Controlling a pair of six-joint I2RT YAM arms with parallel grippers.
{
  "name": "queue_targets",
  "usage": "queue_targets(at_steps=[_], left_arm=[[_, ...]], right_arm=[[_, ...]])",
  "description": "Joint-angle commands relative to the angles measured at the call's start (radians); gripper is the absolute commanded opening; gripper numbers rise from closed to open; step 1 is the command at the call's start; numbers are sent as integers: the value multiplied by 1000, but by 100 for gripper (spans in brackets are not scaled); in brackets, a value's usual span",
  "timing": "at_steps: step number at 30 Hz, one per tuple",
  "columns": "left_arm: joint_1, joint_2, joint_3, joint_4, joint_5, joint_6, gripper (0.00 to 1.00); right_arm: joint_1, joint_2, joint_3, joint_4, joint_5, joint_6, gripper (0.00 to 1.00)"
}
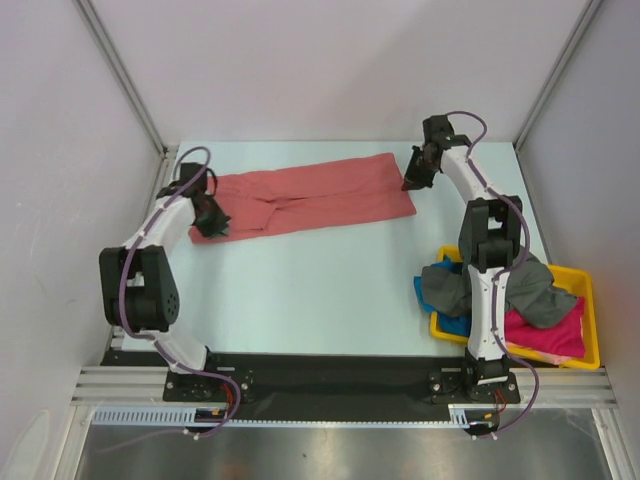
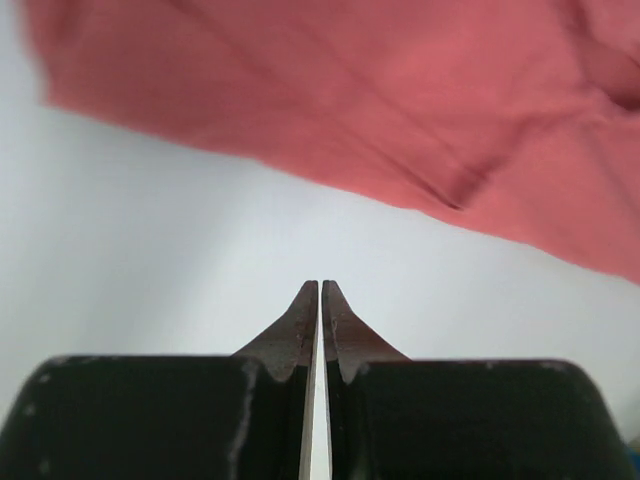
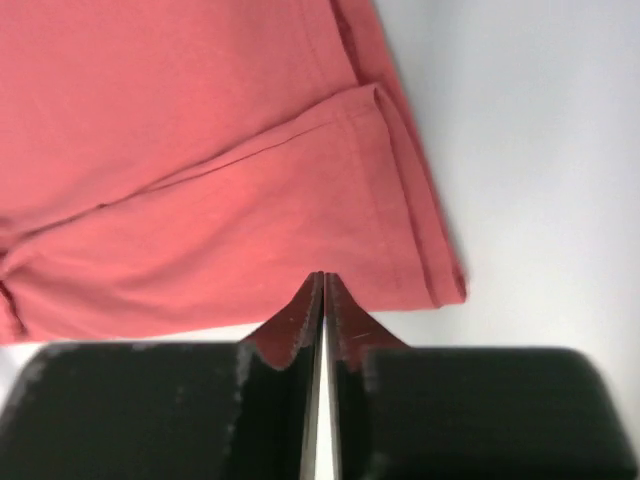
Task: Fold and stack the t-shirts
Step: Fold the tshirt
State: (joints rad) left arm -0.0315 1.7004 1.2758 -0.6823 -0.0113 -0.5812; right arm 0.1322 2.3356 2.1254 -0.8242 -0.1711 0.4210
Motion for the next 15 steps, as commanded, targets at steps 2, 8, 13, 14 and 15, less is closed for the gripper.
queue_targets(at_steps=[2, 8, 13, 14, 15], left_arm=[[149, -87, -76, 6, 65, -68, 7], [226, -128, -122, 32, 82, -69, 37], [248, -49, -144, 113, 80, -109, 41], [261, -41, -148, 128, 79, -115, 41], [269, -29, -150, 165, 79, -115, 41]], right_arm=[[10, -35, -62, 50, -34, 19, 1], [3, -12, -110, 88, -2, -51, 10], [10, 46, -67, 70, -13, -91, 25], [12, 59, -53, 53, -11, -96, 26], [14, 68, -41, 36, -8, -106, 26]])
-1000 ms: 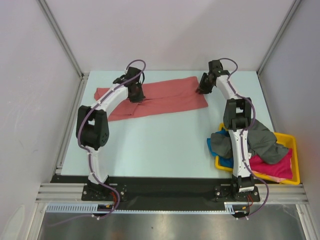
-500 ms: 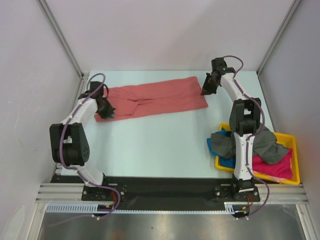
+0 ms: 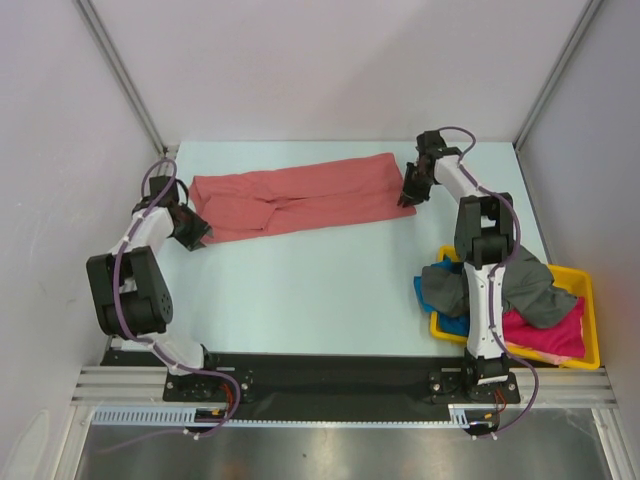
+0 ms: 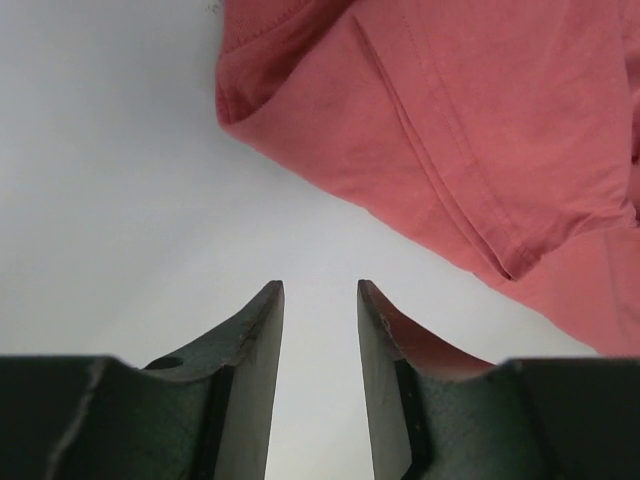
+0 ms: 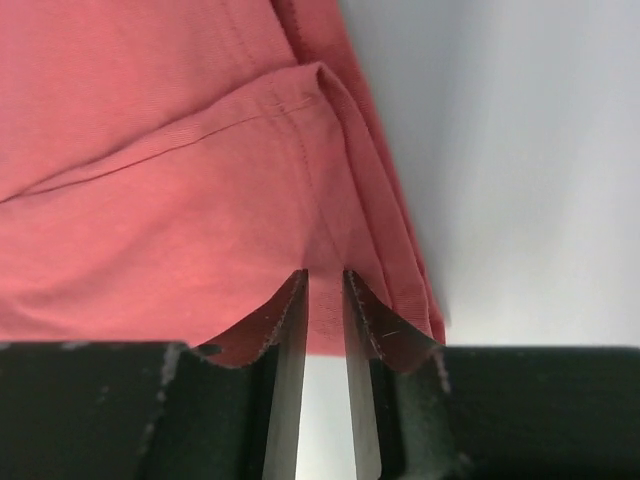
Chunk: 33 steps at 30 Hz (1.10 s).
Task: Fold and stack the t-shirts
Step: Fold the tshirt
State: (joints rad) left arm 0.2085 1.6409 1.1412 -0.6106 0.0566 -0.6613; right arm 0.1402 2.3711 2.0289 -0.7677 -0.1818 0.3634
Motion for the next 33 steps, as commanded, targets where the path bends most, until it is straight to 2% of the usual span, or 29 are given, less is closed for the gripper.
queue_targets(at_steps=[1, 2, 4, 8, 14, 18, 25, 27, 30, 33], left_arm=[[37, 49, -15, 106, 15, -38, 40], [52, 60, -6, 115, 28, -41, 38], [61, 69, -1, 150, 45, -46, 29], [65, 115, 34, 218, 104, -46, 24], [78, 212, 87, 189, 82, -78, 26], [86, 244, 117, 101, -33, -75, 29], [111, 315, 193, 57, -92, -8, 26], [100, 272, 201, 42, -93, 3, 32], [69, 131, 180, 8, -84, -26, 57], [55, 14, 114, 11, -100, -55, 62]], right_arm=[[9, 43, 71, -53, 4, -53, 26], [9, 51, 76, -65, 5, -58, 26], [15, 47, 56, -79, 19, -67, 25], [24, 19, 30, -65, 21, -72, 19], [29, 25, 57, -97, 42, -80, 18], [27, 34, 89, -120, 68, -92, 19], [19, 53, 94, -153, 88, -96, 20], [22, 48, 93, -153, 88, -101, 20], [24, 39, 96, -153, 78, -100, 20], [27, 25, 93, -156, 74, -92, 21]])
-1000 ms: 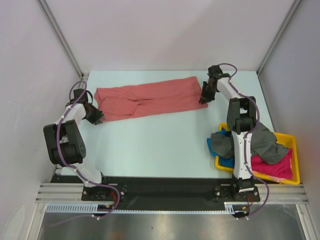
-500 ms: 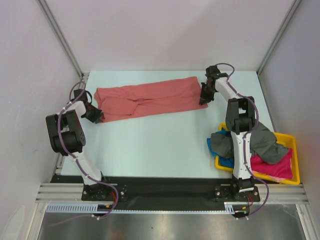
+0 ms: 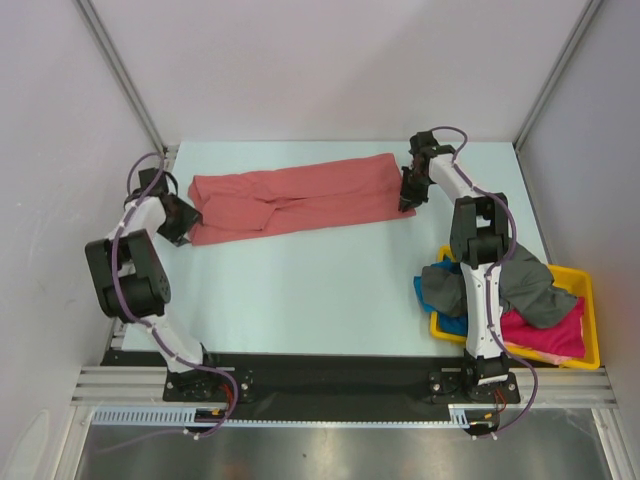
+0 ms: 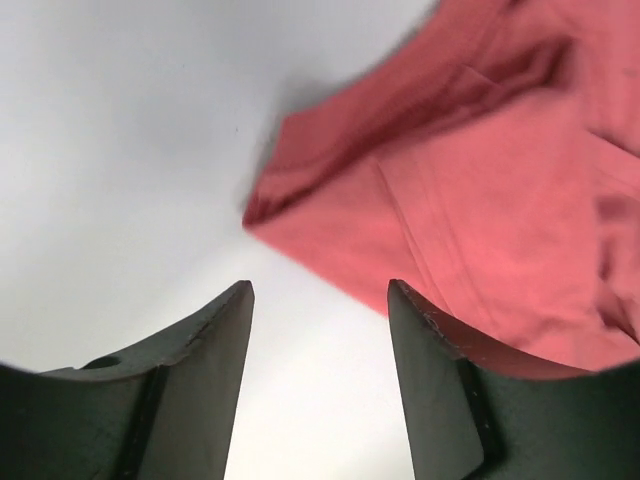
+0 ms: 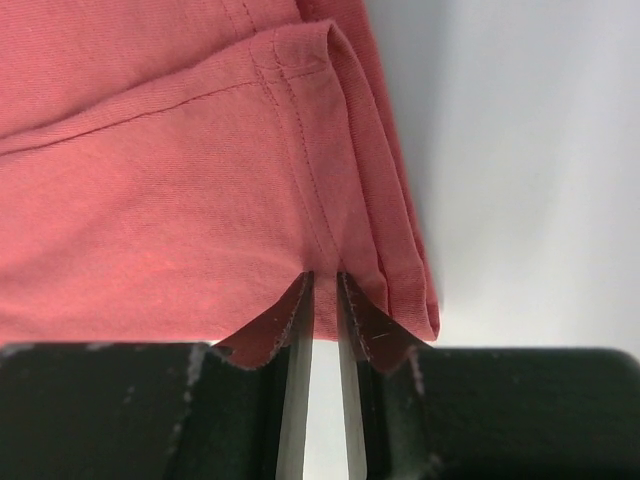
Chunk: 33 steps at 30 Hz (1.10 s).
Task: Fold and stack the t-shirts
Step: Fold the tshirt
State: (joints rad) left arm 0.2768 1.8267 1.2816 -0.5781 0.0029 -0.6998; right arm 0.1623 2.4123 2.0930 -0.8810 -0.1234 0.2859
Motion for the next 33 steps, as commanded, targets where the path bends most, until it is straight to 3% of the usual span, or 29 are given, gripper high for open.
queue_targets(at_steps=[1, 5, 11, 18, 24, 29, 31, 33], left_arm=[[-13, -187, -48, -11, -41, -20, 62], [-7, -178, -129, 33, -11, -49, 59], [-10, -66, -123, 96, 29, -84, 54], [-8, -4, -65, 50, -27, -101, 60], [-8, 48, -64, 66, -37, -138, 59], [-8, 109, -33, 72, -30, -144, 45], [-7, 120, -22, 76, -37, -139, 40], [-2, 132, -4, 66, -59, -126, 28]], right_arm=[[6, -21, 30, -44, 10, -10, 21], [13, -27, 73, -65, 16, -19, 22], [13, -32, 145, -93, 31, -8, 26], [42, -2, 208, -118, 41, -7, 43], [51, 18, 214, -115, 47, -13, 44], [51, 51, 220, -121, 63, -7, 41], [51, 65, 214, -122, 74, -5, 32], [49, 68, 187, -116, 88, -5, 24]])
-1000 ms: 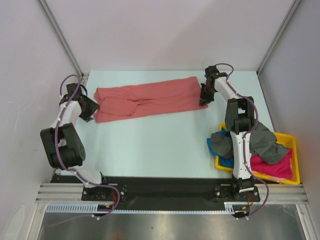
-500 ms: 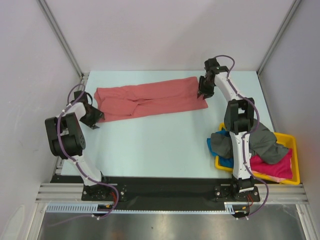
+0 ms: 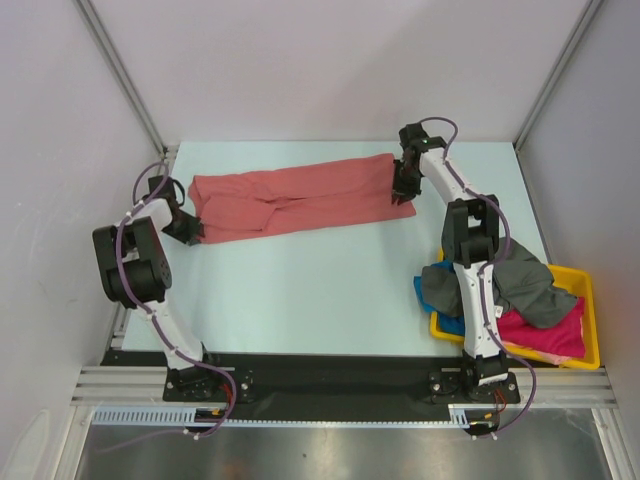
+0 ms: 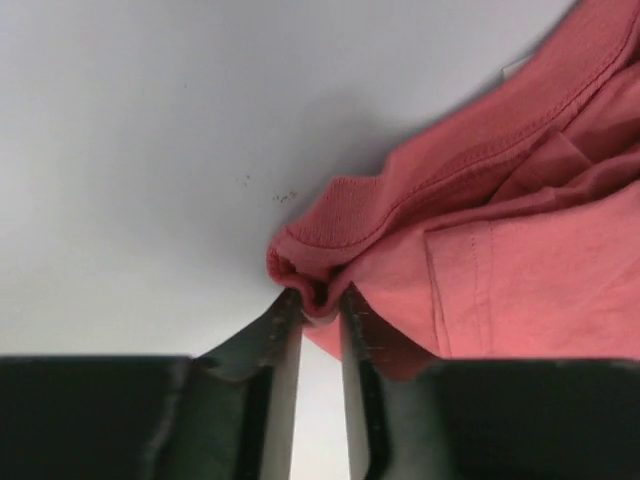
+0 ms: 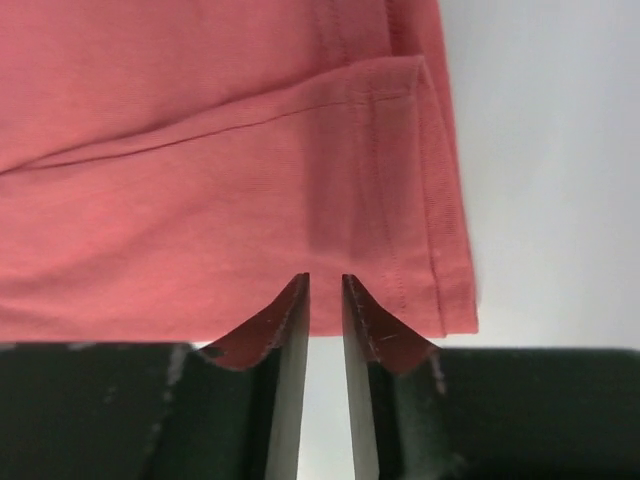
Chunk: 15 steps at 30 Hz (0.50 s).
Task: Fold and stack the t-shirts
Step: Fold the tshirt
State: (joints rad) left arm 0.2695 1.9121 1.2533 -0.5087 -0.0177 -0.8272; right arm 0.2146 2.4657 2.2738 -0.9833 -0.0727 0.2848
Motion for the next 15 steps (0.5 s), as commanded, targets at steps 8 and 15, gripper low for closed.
queue_targets(at_steps=[8, 15], left_arm=[[13, 133, 182, -53, -100, 111, 0], [11, 241, 353, -18, -82, 209, 0]], right_arm=[[5, -59, -250, 63, 71, 4, 20], [25, -238, -560, 118, 56, 42, 18]])
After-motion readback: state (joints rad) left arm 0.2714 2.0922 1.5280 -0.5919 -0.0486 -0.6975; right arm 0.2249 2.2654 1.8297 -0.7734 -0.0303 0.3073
